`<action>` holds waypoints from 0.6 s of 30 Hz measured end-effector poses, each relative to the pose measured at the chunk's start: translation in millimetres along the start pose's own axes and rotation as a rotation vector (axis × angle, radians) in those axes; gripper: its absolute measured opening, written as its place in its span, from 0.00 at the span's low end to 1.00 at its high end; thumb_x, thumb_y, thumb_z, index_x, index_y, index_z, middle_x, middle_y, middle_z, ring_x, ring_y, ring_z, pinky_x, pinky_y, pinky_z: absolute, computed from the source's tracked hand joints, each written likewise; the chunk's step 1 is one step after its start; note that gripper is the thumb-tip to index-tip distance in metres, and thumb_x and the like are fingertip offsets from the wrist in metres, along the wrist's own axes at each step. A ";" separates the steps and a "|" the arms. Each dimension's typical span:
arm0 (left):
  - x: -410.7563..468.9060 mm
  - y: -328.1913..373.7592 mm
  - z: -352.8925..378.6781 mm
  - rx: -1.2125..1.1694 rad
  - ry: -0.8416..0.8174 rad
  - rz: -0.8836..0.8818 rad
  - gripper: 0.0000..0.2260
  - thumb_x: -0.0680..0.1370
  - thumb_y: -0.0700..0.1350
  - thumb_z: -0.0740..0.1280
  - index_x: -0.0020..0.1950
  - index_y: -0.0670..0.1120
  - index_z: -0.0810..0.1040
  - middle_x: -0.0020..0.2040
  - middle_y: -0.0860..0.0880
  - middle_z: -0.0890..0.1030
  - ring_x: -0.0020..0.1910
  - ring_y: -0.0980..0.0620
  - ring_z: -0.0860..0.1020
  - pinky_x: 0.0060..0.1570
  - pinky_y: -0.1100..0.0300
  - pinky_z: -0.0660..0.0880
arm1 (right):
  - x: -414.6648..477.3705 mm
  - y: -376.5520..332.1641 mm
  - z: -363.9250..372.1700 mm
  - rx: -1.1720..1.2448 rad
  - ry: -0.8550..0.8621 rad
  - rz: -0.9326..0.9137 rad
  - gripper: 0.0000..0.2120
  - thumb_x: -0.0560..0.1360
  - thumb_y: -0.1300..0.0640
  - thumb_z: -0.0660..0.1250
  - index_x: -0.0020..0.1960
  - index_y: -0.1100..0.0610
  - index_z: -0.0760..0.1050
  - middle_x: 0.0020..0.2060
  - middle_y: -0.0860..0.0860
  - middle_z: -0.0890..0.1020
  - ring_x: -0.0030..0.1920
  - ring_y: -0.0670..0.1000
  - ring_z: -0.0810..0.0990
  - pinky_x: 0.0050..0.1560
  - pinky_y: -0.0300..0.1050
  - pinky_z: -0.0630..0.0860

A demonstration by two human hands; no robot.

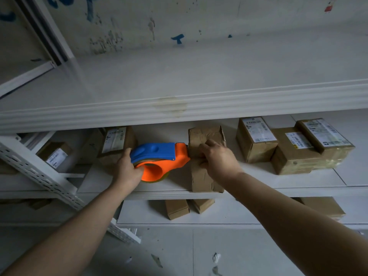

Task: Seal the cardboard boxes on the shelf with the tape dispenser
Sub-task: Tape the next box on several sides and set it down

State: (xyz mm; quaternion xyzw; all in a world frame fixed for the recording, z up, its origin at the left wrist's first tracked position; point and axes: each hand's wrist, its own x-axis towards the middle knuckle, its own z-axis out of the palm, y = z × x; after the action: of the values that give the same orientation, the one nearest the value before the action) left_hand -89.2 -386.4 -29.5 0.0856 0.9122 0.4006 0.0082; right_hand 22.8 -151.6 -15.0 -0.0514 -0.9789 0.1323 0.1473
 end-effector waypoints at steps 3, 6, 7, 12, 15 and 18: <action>-6.5 19.3 -5.8 -0.056 0.042 0.098 0.21 0.66 0.34 0.67 0.58 0.41 0.72 0.47 0.43 0.79 0.47 0.41 0.78 0.44 0.53 0.73 | -0.9 13.6 -6.1 0.289 0.124 0.052 0.09 0.67 0.63 0.73 0.47 0.60 0.77 0.44 0.54 0.75 0.43 0.57 0.77 0.37 0.45 0.69; -16.6 49.0 -11.1 -0.008 0.111 0.253 0.19 0.63 0.39 0.69 0.52 0.45 0.73 0.40 0.47 0.77 0.39 0.45 0.76 0.38 0.56 0.70 | -13.7 28.7 -10.0 0.715 0.254 0.225 0.11 0.63 0.62 0.78 0.39 0.56 0.76 0.37 0.49 0.76 0.37 0.45 0.74 0.36 0.32 0.68; -19.7 58.7 -10.1 0.041 0.115 0.290 0.19 0.64 0.37 0.70 0.54 0.46 0.73 0.42 0.47 0.78 0.40 0.45 0.76 0.39 0.55 0.71 | -21.4 34.3 -4.5 0.829 0.234 0.284 0.12 0.63 0.62 0.78 0.39 0.56 0.75 0.36 0.48 0.76 0.36 0.43 0.73 0.35 0.30 0.67; -36.7 84.6 23.4 0.404 -0.130 0.403 0.25 0.66 0.40 0.71 0.60 0.50 0.70 0.53 0.46 0.79 0.53 0.43 0.78 0.50 0.51 0.76 | -72.9 75.4 54.3 0.718 -0.038 0.453 0.12 0.67 0.61 0.77 0.43 0.52 0.75 0.41 0.48 0.80 0.46 0.50 0.79 0.48 0.42 0.74; -50.5 87.5 46.9 0.452 -0.238 0.411 0.21 0.68 0.40 0.69 0.59 0.48 0.69 0.54 0.46 0.78 0.53 0.44 0.77 0.49 0.53 0.75 | -83.1 83.3 52.1 0.537 -0.085 0.462 0.35 0.61 0.55 0.81 0.64 0.54 0.70 0.61 0.50 0.75 0.62 0.51 0.74 0.56 0.40 0.69; -53.7 87.4 51.6 0.371 -0.215 0.434 0.21 0.68 0.37 0.69 0.59 0.47 0.70 0.54 0.47 0.78 0.53 0.45 0.77 0.50 0.51 0.76 | -68.1 73.8 33.5 0.469 -0.093 0.194 0.56 0.57 0.52 0.83 0.77 0.51 0.54 0.72 0.50 0.67 0.70 0.52 0.66 0.67 0.43 0.63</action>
State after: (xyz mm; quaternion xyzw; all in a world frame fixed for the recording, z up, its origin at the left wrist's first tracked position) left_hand -18.9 -299.4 -3.3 0.3206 0.9240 0.2083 0.0030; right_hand 82.0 -98.5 -84.8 -0.1031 -0.9177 0.3713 0.0964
